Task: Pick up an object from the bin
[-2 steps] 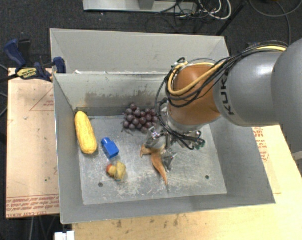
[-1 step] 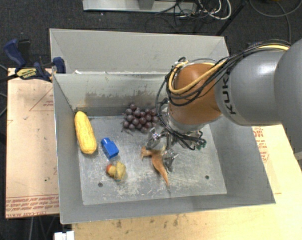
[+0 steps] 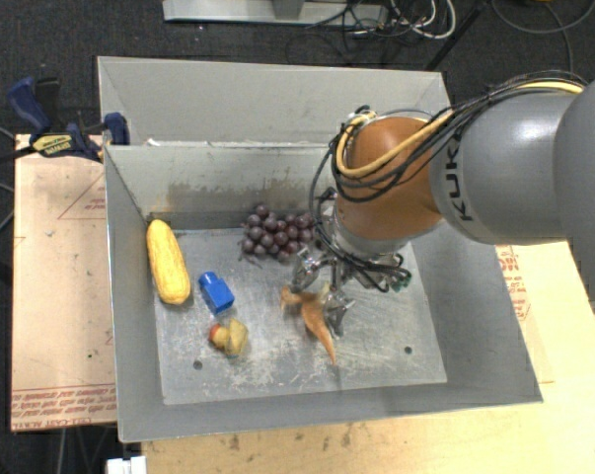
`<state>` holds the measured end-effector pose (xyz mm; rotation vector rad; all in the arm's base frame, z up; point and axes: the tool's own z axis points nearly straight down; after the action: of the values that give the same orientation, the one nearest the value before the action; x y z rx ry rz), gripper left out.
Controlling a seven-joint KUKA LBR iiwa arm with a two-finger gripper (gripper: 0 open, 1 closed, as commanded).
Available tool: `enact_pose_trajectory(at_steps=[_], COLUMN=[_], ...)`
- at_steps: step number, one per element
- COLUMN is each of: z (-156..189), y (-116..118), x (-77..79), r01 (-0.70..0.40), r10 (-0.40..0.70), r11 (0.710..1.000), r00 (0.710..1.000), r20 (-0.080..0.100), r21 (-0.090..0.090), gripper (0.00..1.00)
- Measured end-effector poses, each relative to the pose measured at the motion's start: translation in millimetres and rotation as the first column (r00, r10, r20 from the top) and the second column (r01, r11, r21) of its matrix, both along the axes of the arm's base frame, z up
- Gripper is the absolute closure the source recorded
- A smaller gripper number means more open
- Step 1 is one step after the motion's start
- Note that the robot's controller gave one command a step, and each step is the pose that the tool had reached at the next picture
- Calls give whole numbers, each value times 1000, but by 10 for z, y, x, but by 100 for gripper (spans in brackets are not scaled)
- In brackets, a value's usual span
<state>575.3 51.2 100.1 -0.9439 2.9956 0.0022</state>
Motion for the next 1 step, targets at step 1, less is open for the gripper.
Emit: enact_pose_trajectory(at_steps=[1], z=[99], y=[2], x=[22], r01=[0], r10=[0], r11=[1000], r00=[1000], r20=[4], r21=[0], gripper=[100])
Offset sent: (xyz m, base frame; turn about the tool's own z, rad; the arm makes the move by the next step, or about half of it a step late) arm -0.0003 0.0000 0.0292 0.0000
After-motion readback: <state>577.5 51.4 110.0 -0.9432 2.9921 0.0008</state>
